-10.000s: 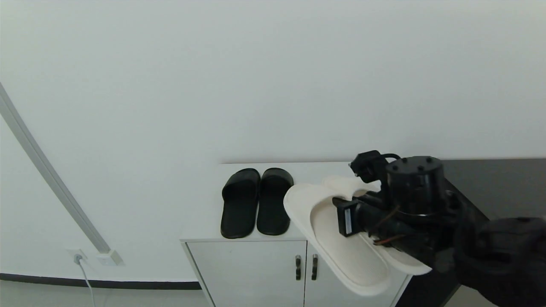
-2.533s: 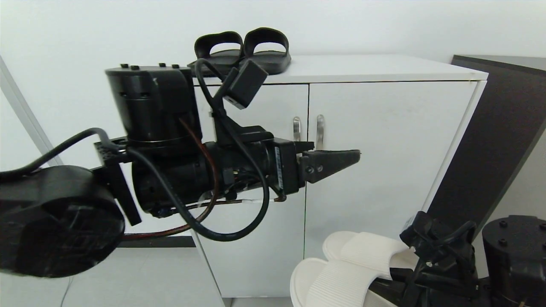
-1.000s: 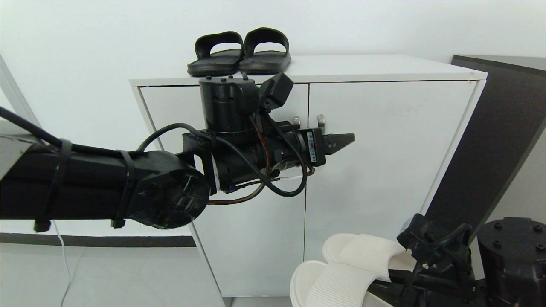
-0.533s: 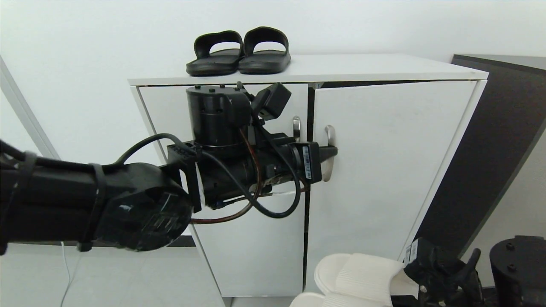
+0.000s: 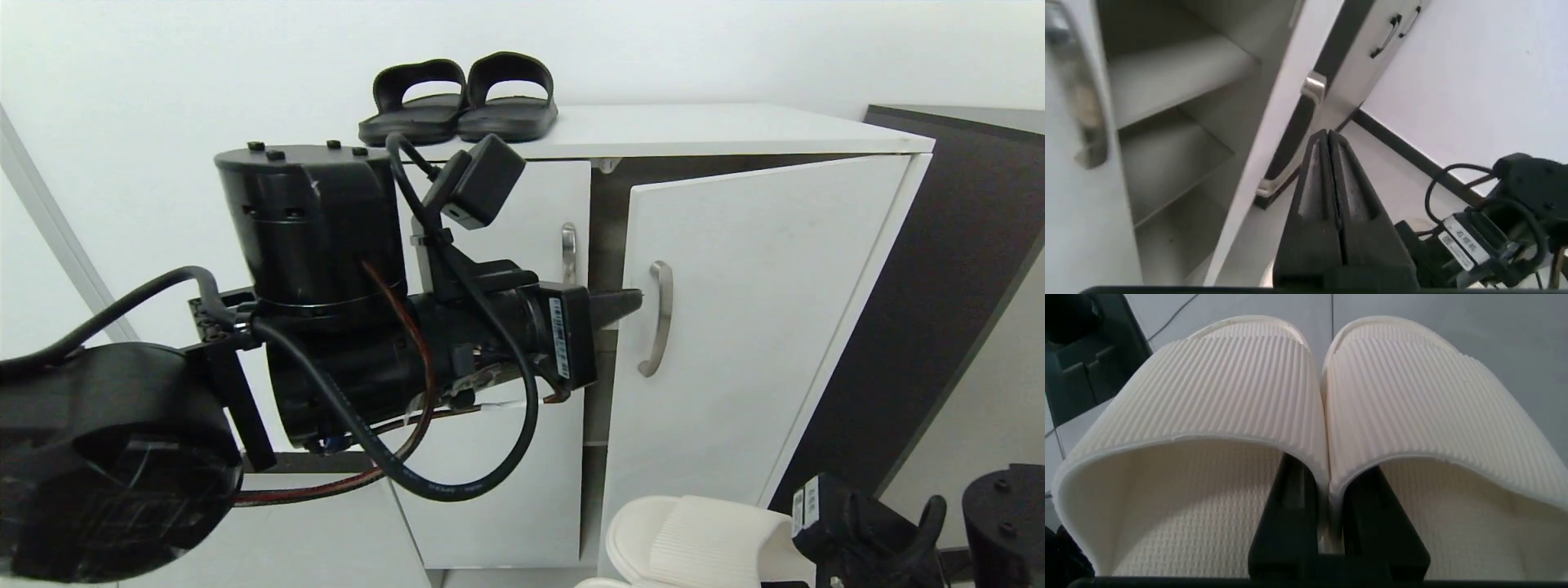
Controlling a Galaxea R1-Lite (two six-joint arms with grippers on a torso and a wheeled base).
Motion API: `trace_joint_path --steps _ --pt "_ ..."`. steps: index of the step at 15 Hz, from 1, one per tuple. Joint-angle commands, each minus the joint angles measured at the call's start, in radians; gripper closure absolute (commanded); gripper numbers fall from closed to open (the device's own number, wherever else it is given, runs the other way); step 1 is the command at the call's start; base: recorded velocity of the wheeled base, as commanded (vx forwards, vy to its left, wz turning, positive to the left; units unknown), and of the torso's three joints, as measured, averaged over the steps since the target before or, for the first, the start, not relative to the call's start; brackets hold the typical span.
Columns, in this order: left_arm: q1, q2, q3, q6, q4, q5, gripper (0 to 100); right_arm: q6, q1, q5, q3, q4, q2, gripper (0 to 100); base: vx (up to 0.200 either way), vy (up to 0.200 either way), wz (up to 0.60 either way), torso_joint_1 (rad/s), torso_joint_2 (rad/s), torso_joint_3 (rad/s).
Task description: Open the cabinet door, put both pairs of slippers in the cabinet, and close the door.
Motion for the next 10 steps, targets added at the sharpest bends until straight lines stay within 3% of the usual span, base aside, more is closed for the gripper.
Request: trace_joint_path --steps 1,4,10 --pt "0.033 -0.038 0.050 0.000 -0.016 -0.005 100 0.000 0.004 -0.002 0.000 0.000 -0.001 100 0.000 0.000 0.00 0.000 0.00 0.000" --pt "0.079 0.028 0.039 -0.007 -0.066 -0.008 100 -0.002 0.023 -0.006 0.002 0.006 0.002 100 0.000 0.000 0.00 0.000 0.00 0.000" --pt "0.083 0.169 -0.062 -0.007 -0.108 -0.007 100 -0.039 0.061 -0.006 0.078 0.007 0.020 100 0.000 0.000 0.00 0.000 0.00 0.000"
